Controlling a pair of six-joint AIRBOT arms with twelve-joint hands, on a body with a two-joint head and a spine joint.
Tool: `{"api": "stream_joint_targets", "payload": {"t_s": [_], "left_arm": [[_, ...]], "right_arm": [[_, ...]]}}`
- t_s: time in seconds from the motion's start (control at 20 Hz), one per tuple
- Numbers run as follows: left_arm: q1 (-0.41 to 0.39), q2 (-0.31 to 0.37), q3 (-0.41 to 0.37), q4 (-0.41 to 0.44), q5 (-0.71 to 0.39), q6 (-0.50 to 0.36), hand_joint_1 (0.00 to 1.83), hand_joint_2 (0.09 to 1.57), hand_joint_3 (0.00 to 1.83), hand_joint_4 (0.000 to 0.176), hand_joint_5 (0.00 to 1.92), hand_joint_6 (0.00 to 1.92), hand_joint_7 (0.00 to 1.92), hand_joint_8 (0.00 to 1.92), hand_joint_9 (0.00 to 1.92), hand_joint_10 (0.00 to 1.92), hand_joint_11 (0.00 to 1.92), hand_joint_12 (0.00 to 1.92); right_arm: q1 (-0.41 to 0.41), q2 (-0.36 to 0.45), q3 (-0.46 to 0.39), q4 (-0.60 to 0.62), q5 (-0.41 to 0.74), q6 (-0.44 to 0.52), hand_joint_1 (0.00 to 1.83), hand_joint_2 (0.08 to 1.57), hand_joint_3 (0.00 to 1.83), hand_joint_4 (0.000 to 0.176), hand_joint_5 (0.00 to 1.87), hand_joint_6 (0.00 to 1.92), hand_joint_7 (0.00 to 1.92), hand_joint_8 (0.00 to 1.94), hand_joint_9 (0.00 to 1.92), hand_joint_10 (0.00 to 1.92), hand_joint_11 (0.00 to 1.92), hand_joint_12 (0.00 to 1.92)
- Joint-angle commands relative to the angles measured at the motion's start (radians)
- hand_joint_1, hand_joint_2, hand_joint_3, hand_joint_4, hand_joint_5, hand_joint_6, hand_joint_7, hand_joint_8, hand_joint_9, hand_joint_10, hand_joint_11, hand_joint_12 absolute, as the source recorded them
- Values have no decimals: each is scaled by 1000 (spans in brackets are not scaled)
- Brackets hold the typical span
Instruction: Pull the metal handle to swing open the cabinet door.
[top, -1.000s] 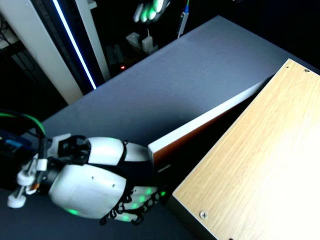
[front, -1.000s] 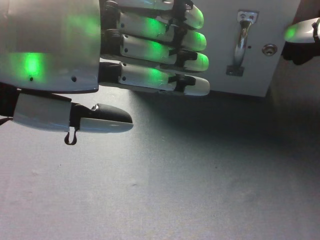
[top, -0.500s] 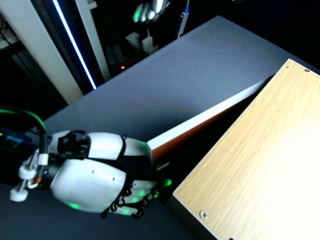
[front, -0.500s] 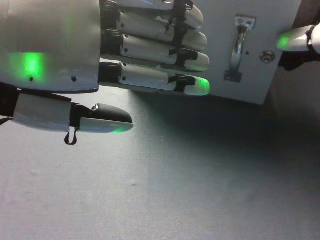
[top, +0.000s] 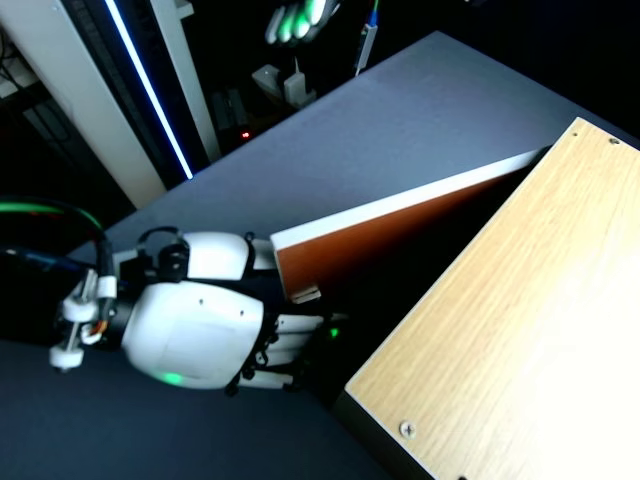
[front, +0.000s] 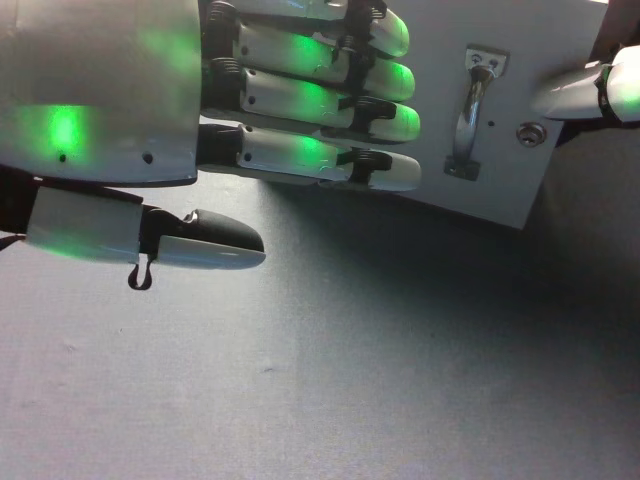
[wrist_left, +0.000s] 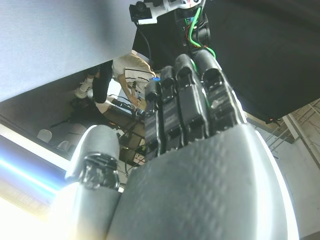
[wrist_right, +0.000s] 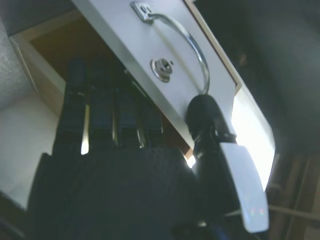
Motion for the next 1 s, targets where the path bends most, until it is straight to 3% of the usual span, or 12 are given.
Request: {"api": "stream_joint_targets", "payload": {"t_s": [0.0, 0.05, 0.1, 0.15, 0.2, 0.25, 0.3, 0.35, 0.5, 0.9, 0.95], "left_arm": [[-12, 7, 0, -98, -21, 4, 0, 1525, 0, 0, 300, 0, 314, 0, 280, 0, 0, 626], [-12, 7, 0, -98, -21, 4, 0, 1436, 0, 0, 260, 0, 285, 0, 259, 0, 0, 601], [-12, 7, 0, -98, -21, 4, 0, 1333, 0, 0, 205, 0, 239, 1, 229, 0, 0, 580], [-12, 7, 0, -98, -21, 4, 0, 1307, 0, 0, 188, 0, 221, 1, 216, 0, 0, 557], [-12, 7, 0, -98, -21, 4, 0, 1275, 0, 0, 171, 1, 188, 2, 178, 0, 0, 505], [-12, 7, 0, -98, -21, 4, 0, 1275, 0, 0, 171, 1, 188, 2, 178, 0, 0, 505], [-12, 7, 0, -98, -21, 4, 0, 1256, 0, 2, 158, 0, 169, 0, 164, 0, 0, 496], [-12, 7, 0, -98, -21, 4, 0, 1222, 0, 14, 137, 0, 147, 0, 154, 0, 0, 481], [-12, 7, 0, -98, -21, 4, 0, 1205, 0, 0, 98, 1, 155, 3, 163, 2, 0, 499], [-12, 7, 0, -98, -21, 4, 0, 1211, 0, 0, 154, 4, 222, 7, 213, 8, 0, 543], [-12, 7, 0, -98, -21, 4, 0, 1206, 0, 0, 151, 3, 221, 5, 211, 5, 0, 546]], "right_arm": [[7, 4, 4, 31, 71, 6, 0, 1445, 0, 0, 317, 2, 329, 1, 281, 0, 0, 755], [7, 3, 8, 30, 79, 6, 0, 1399, 0, 0, 267, 3, 265, 7, 210, 2, 0, 611], [6, 3, 9, 29, 85, 6, 0, 1290, 0, 55, 140, 2, 100, 7, 53, 2, 0, 250], [4, 4, 10, 29, 98, 1, 0, 1262, 0, 69, 115, 0, 67, 3, 29, 1, 0, 198], [0, 5, 10, 29, 118, -12, 0, 1255, 0, 57, 98, 0, 46, 0, 16, 0, 0, 188], [-4, 6, 10, 29, 136, -26, 0, 1255, 0, 57, 98, 0, 46, 0, 16, 0, 0, 188], [-11, 8, 10, 29, 162, -42, 0, 1267, 0, 16, 104, 2, 64, 4, 22, 2, 0, 199], [-16, 10, 10, 29, 184, -51, 0, 1273, 0, 0, 118, 1, 96, 1, 67, 2, 0, 332], [-22, 12, 14, 29, 221, -71, 0, 1274, 0, 0, 127, 1, 154, 9, 132, 13, 0, 524], [-47, 17, 26, 19, 397, -102, 0, 1282, 2, 0, 139, 5, 158, 5, 130, 2, 0, 466], [-52, 18, 26, 18, 422, -113, 0, 1282, 1, 0, 193, 17, 207, 14, 167, 11, 0, 526]]}}
